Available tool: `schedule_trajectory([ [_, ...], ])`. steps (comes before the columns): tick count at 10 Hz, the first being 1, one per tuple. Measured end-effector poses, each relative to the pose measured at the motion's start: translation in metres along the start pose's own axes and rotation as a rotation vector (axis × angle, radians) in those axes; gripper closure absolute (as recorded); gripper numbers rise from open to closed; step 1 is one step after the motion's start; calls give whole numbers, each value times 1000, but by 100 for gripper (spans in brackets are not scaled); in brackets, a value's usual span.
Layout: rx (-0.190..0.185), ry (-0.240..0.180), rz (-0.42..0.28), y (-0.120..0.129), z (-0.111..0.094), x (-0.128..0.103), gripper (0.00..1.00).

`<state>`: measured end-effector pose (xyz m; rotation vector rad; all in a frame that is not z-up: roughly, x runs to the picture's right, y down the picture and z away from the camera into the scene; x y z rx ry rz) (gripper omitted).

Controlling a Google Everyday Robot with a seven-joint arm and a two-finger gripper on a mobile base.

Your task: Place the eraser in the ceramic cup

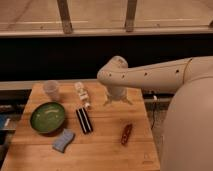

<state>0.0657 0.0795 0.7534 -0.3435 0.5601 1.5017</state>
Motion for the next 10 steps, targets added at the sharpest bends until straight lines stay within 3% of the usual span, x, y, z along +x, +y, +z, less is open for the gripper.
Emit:
schedule_trajectory([
  [4,-1,11,-22,2,0,0,20],
  [6,-24,35,-91,23,0,-4,20],
  [10,-79,76,-333,102,-3,-7,20],
])
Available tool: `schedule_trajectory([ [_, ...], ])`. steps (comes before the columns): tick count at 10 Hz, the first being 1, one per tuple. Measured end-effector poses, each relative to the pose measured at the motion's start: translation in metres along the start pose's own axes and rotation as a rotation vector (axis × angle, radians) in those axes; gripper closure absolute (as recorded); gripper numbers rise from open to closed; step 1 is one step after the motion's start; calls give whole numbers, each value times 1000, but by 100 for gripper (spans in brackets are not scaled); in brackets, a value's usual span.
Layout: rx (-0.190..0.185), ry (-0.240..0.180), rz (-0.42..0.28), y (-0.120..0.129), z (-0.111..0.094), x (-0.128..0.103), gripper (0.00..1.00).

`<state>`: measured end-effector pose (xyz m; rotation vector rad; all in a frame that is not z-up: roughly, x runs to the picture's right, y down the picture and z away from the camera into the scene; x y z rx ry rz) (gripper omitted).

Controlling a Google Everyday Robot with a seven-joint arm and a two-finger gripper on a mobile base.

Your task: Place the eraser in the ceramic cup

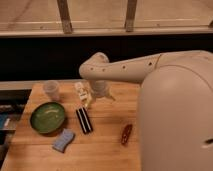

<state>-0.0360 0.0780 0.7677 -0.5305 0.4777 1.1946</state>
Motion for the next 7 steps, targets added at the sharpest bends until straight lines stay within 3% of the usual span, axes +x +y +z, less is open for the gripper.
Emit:
schedule_trajectory([
  [2,6,36,-141,38,4,-3,20],
  [3,17,58,-180,52,6,-2,20],
  [7,24,70,-200,59,7,-1,20],
])
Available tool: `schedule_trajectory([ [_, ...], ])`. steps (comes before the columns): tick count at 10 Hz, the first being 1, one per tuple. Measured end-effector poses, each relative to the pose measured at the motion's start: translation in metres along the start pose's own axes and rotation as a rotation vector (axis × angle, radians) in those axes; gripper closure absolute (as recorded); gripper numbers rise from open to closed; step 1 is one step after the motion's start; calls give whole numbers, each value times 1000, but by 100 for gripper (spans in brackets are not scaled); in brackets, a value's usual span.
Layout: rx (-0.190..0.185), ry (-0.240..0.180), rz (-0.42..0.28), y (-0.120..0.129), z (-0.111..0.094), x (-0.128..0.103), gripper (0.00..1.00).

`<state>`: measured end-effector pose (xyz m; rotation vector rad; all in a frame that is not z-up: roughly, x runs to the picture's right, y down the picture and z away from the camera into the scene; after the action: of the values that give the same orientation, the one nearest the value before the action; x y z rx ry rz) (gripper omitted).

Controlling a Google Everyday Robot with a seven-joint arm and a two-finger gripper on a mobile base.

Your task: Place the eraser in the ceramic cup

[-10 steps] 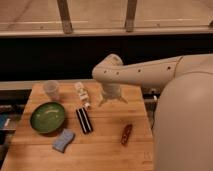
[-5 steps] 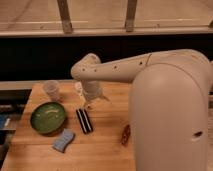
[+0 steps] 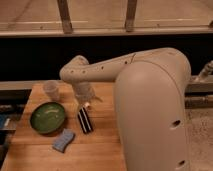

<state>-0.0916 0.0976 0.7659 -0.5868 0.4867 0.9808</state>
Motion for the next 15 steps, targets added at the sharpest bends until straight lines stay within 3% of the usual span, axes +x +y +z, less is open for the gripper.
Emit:
schedule_trajectory([
  [2,10,28,-17,3,7,-4,20],
  [6,14,98,-78,36,37,-32,20],
  [9,-18,159,-97,40,60,-36,20],
  [13,-101,240,-107,40,91,-39,20],
  [15,-118,284,-109,37,104,-39,20],
])
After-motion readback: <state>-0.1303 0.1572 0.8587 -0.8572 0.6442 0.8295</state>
